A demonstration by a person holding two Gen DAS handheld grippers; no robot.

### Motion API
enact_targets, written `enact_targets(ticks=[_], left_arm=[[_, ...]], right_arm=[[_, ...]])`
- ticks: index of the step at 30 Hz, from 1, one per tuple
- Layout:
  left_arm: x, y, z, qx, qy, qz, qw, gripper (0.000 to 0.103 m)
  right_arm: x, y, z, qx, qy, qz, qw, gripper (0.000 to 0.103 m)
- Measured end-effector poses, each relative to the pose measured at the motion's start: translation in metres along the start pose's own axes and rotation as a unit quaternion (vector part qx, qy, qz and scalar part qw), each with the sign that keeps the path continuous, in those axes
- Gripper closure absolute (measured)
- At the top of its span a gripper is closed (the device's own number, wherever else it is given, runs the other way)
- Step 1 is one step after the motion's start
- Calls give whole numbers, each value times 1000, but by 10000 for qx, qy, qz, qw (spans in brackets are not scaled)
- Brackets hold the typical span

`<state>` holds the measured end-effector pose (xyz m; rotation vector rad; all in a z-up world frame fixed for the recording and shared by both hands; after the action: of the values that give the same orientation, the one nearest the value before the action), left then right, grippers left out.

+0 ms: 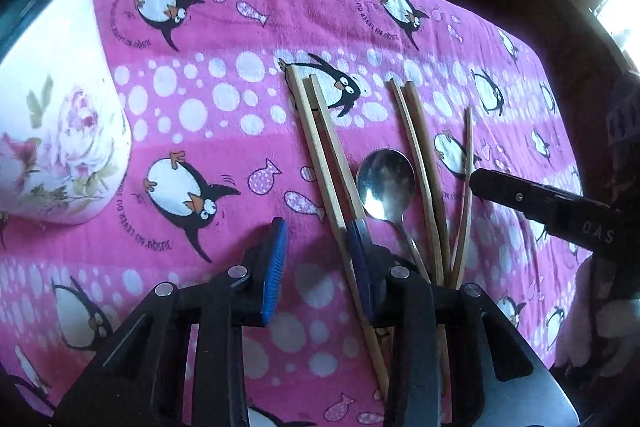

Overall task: Organize utensils
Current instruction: 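Grasp a wooden chopstick with the left tool while the right tool grasps another, then lift and carry both held chopsticks up over the teal-rimmed cup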

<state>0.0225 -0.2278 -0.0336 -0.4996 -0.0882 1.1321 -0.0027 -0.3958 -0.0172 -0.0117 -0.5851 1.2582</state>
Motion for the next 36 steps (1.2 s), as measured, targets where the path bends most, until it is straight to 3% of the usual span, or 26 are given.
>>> enact_targets(ticks=[1,3,4,7,12,20,22,24,27,33,36], left_arm=[[-1,-1,-1,-6,-35,-23,10000,74],[-5,-2,-1,-36,13,-71,10000,91],[-7,-1,-1,-43,136,-67,9999,94],[-6,4,2,6,192,-45,9998,95],[4,27,16,94,240,24,9997,99],[10,63,32,228,274,-31,9994,99],[9,59,32,198,211,-86,9995,95],[11,48,29,153,152,-21,9998,81],[13,29,20,86,15,-3,10000,80],[12,1,-5,103,-197,-21,9998,77],[7,-6,-9,31,-344,-204,9992,78]], right_arm=[[0,-1,-2,2,12,-5,10000,69],[-1,-5,-5,-12,32,-47,10000,69],[-2,-8,-7,-28,29,-100,9999,69],[-4,-16,-12,-21,-3,-202,9998,86],[1,-9,-11,169,-48,108,9998,96],[-3,30,3,765,-17,433,9961,98],[-2,28,4,721,112,477,9962,97],[0,22,4,672,231,524,9961,91],[5,12,1,582,308,558,9963,83],[4,-4,-12,489,372,482,9969,83],[7,-8,-17,405,501,628,9959,94]])
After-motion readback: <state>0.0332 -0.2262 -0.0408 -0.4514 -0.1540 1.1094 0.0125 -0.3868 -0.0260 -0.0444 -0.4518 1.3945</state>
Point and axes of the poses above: each gripper's, at about its wrist camera, not at the fingertips, and z roughly against the way its jaws point, x to its left, y to its underside, the point moved 6 cm from there along -z, roughly the way its jaws point, and after that the axes turned 6 degrees about -z, right-handed, at the moved point
